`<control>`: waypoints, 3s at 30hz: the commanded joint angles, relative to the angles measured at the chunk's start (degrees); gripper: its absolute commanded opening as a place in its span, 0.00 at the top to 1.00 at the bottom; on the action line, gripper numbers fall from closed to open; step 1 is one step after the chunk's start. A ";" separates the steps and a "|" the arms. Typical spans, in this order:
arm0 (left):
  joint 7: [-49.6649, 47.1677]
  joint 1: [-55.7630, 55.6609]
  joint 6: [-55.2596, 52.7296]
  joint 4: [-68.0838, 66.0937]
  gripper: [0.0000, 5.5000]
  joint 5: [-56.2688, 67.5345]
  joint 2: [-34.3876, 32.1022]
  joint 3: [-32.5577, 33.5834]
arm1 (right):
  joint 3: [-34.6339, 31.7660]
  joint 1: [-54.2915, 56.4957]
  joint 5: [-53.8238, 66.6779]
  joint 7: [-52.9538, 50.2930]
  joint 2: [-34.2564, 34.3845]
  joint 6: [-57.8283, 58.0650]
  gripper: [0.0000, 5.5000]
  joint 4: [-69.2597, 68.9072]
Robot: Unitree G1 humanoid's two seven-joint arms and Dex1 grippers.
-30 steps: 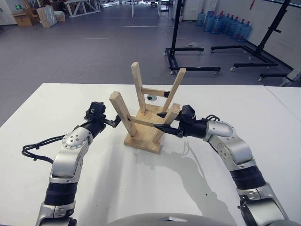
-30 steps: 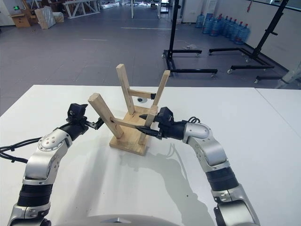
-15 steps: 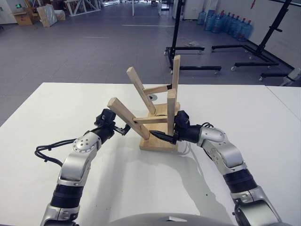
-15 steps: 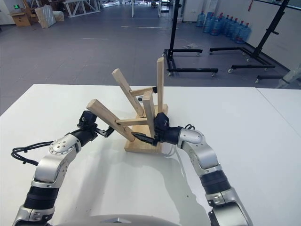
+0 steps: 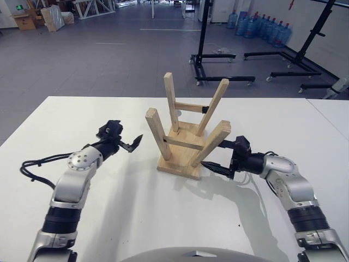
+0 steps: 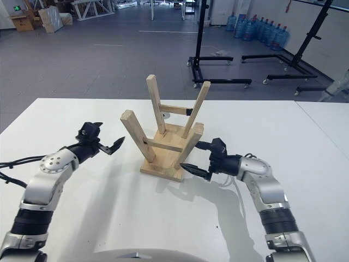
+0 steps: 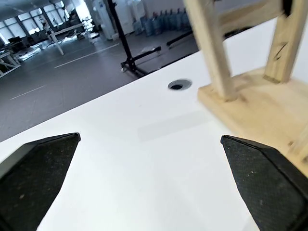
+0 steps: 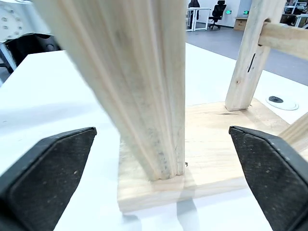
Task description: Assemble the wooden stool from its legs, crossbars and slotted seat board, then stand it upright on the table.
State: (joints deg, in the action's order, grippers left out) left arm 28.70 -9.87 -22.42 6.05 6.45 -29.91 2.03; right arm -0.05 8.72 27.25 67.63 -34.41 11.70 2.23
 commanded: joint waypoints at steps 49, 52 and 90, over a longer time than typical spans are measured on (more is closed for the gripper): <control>40.29 -57.96 12.03 -75.00 0.02 9.12 10.33 -2.38 | -18.77 28.39 18.36 14.40 -11.83 14.91 0.08 22.98; 44.30 -60.13 13.37 -75.70 0.02 7.44 7.98 -1.58 | -18.20 26.42 19.44 15.37 -9.83 16.56 0.08 20.94; 20.31 -2.37 -21.78 24.61 0.02 37.05 -0.40 2.31 | -7.67 22.75 6.72 19.67 -2.49 9.32 0.08 22.69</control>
State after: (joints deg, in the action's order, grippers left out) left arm 49.24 -10.93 -43.57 29.87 43.44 -29.80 6.23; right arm -7.02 31.44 33.75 87.84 -36.58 20.68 26.46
